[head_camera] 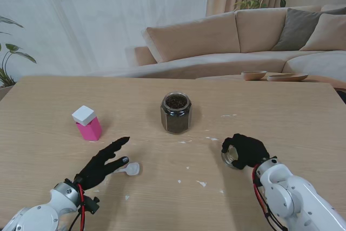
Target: Portion coffee beans from the glass jar into the coffee jar
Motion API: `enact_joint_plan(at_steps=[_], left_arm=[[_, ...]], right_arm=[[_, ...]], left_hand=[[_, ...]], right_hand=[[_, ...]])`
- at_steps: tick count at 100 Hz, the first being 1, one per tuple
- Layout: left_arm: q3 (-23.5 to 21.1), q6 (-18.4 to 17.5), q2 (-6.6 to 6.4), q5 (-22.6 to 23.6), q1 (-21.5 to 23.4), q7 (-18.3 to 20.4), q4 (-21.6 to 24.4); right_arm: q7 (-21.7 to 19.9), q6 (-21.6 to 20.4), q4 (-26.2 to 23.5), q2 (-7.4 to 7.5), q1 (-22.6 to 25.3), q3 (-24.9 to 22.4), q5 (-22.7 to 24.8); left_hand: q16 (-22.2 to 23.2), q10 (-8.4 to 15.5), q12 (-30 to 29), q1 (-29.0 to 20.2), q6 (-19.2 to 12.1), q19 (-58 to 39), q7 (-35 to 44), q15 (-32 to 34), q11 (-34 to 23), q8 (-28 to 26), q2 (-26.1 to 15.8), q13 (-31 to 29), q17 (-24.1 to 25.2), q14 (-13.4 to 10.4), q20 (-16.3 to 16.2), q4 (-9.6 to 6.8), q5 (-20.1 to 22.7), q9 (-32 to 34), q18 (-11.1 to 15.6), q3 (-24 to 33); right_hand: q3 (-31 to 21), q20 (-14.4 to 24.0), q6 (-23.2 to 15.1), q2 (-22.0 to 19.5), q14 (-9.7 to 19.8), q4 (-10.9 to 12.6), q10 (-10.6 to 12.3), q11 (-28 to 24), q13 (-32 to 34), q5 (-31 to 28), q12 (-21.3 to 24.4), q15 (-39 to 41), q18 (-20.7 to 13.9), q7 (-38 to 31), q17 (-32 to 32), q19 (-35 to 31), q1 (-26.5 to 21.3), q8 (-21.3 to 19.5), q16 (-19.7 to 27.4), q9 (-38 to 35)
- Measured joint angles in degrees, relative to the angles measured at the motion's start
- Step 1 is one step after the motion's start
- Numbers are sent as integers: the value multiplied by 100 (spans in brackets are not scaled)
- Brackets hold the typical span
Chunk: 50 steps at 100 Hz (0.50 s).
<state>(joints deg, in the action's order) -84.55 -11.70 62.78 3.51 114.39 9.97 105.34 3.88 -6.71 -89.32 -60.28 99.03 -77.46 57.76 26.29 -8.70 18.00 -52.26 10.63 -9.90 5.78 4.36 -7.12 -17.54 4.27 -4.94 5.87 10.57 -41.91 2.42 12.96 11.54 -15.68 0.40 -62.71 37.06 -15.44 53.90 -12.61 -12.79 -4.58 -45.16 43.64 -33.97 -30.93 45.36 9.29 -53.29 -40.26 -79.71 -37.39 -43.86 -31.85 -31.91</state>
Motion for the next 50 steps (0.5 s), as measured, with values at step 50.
enact_joint_plan(at_steps=[50], left_arm=[[6, 3, -5, 9, -3, 48, 14]], right_arm=[[-182, -87, -252, -3, 107, -206, 144]], left_hand=[[0, 0, 0, 0, 0, 0, 1, 0, -1, 4, 0, 0, 0, 0, 0, 0, 0, 0, 0, 0]], right_hand=[[0, -276, -14, 277, -23, -173, 11, 41, 213, -235, 4, -25, 12, 17, -234, -194, -105, 7, 8, -219]])
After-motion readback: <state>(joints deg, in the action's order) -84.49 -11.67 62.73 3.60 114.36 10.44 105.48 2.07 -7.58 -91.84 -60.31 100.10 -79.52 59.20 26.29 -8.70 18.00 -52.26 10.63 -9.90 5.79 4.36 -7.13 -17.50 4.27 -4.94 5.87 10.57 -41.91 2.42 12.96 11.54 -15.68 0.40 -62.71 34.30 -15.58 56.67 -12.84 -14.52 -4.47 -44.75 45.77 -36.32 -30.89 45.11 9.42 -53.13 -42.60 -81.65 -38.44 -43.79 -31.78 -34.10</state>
